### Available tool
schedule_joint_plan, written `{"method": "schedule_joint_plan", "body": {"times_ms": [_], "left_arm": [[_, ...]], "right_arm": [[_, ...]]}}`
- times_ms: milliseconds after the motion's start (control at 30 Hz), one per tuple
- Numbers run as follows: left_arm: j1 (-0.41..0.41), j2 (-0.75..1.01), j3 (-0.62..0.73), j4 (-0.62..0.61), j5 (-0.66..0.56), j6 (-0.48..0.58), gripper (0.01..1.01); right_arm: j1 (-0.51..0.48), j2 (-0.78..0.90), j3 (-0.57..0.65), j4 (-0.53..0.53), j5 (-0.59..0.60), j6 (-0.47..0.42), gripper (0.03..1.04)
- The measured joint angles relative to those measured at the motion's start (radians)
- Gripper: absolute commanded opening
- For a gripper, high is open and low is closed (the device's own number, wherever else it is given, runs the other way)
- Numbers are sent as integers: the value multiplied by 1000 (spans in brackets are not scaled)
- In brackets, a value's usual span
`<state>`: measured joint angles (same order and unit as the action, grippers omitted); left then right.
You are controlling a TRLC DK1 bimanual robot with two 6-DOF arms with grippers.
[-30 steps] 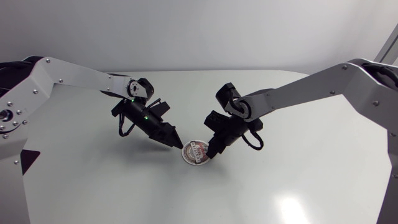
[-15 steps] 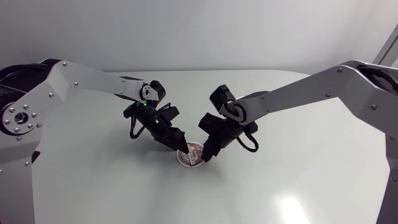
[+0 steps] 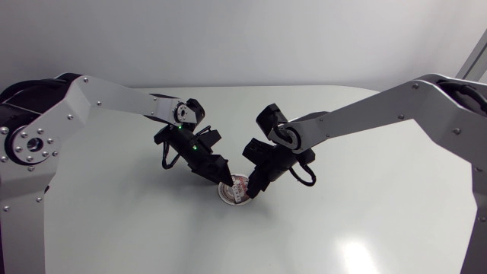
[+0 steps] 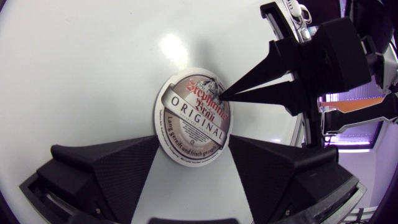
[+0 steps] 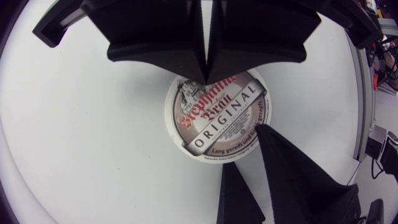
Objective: Turn the coaster over.
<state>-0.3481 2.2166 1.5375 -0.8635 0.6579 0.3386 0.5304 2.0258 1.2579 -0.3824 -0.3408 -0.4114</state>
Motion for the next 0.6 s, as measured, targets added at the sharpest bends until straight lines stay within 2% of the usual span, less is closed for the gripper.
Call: {"method": "schedule_joint_plan", "body": {"times_ms": [100,233,433,600], "left_arm": [[-1,9,1,-14,40,0,716],[-1,16,2,-23,71,0,623],[-8,18,3,-23,95,0,456],[-8,19,6,-22,110,0,267]], "right_arm": [[1,0,-3,0,0,0,46],[1,0,-5,1,0,0,46],[1,0,-6,8,0,0,46],[1,0,-6,8,0,0,46]]}}
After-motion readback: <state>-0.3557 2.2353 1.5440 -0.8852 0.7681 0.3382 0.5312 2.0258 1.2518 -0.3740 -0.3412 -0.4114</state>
